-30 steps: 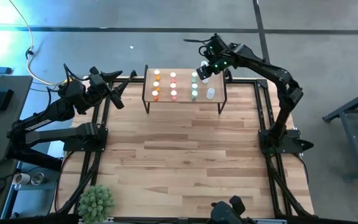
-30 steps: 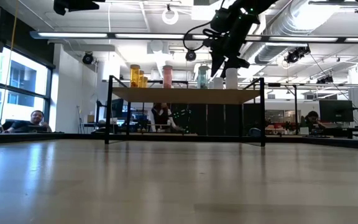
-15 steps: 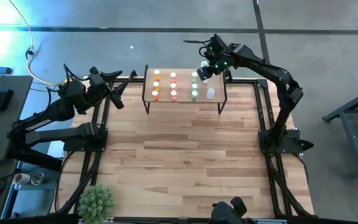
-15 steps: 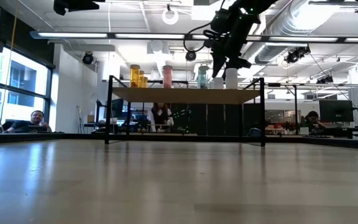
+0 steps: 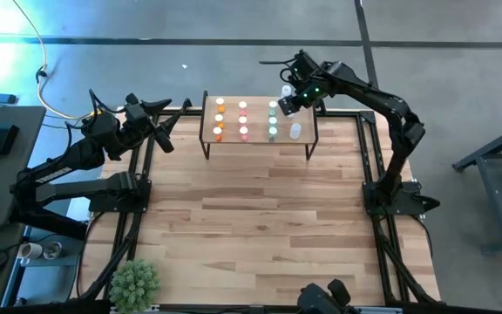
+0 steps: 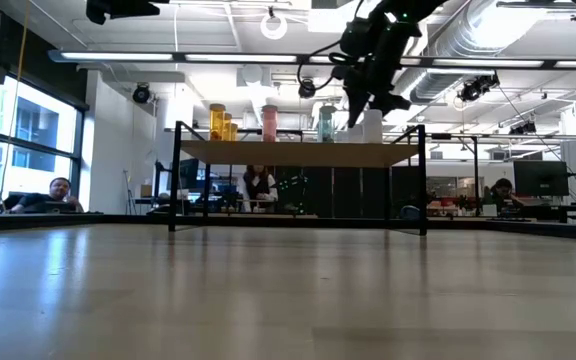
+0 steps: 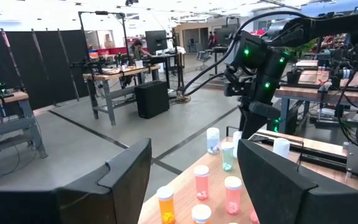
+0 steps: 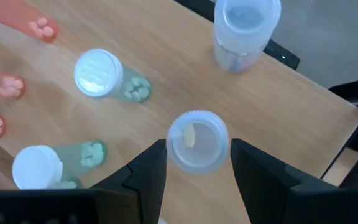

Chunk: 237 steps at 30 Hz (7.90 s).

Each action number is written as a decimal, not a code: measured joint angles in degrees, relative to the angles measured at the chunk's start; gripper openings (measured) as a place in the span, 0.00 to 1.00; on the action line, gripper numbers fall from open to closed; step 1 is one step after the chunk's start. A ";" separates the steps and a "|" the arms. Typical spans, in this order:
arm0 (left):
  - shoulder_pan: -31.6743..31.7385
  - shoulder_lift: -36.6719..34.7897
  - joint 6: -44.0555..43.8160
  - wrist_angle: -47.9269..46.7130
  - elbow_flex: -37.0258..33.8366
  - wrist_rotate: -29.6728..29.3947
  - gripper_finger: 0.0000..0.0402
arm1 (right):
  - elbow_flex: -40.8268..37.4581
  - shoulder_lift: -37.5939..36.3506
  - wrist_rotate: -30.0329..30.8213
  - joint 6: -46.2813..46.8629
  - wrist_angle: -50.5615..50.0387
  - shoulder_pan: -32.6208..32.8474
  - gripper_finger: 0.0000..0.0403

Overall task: Pick and place medicine bottles onto shelf by color
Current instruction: Adjust the transparent pill bottles on the shelf, then return to Home Position

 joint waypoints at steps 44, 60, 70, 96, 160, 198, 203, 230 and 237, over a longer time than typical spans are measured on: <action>0.00 0.01 1.02 0.02 0.02 0.00 0.57 | -0.02 -1.77 2.26 -1.62 -7.24 3.10 0.31; 0.00 0.01 1.01 0.02 0.02 0.00 0.57 | -0.02 -1.77 2.11 -1.40 -7.18 3.17 0.48; 0.00 0.00 1.03 0.02 0.02 -1.23 0.57 | 0.00 -3.15 -2.02 0.63 -6.05 2.46 0.48; 2.74 1.62 3.48 6.11 0.02 -4.15 0.57 | 0.02 -3.93 -4.12 -9.40 20.21 -5.00 0.48; 8.90 2.72 2.36 6.03 0.02 -5.20 0.57 | 0.06 4.50 -10.11 -40.68 14.17 -9.01 0.31; 8.90 2.89 2.45 4.22 0.02 -5.16 0.57 | 0.00 1.33 -6.35 -37.16 0.61 -7.12 0.40; 8.90 2.89 2.49 4.19 0.02 -5.16 0.57 | 0.00 1.33 -6.26 -37.16 0.85 -7.13 0.40; 8.90 2.89 2.47 3.91 0.02 -5.12 0.57 | 0.00 1.33 -7.60 -36.39 2.89 -7.13 0.45; 8.90 2.89 2.38 3.91 0.02 -5.12 0.57 | 0.00 1.31 -7.60 -35.62 3.14 -7.13 0.53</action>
